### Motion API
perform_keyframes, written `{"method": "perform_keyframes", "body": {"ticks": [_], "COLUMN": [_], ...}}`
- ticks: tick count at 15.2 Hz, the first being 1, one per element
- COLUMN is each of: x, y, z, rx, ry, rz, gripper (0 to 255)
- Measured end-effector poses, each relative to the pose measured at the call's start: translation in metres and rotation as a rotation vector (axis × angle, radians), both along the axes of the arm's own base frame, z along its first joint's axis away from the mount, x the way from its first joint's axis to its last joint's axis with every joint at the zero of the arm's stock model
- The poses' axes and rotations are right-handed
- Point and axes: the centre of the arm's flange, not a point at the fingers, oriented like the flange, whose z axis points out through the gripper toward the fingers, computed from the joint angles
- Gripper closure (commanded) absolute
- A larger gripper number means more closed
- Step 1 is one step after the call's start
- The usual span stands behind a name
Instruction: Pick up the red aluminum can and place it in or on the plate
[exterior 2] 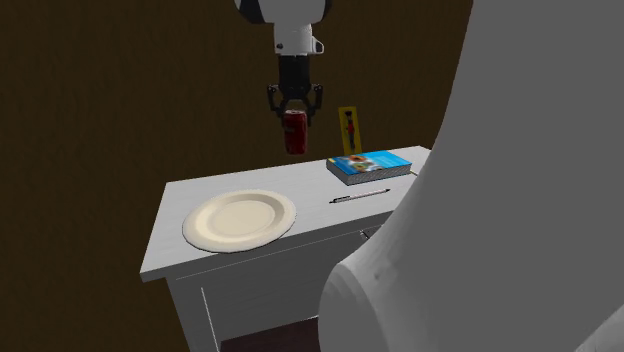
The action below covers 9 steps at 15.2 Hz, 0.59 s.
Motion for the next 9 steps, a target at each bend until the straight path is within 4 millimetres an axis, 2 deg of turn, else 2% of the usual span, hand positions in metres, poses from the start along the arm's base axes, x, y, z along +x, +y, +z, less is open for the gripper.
{"method": "perform_keyframes", "body": {"ticks": [9], "x": [-0.081], "y": [0.085], "z": [0.016], "rx": [0.001], "ry": [0.0], "rz": [0.001], "gripper": [255]}}
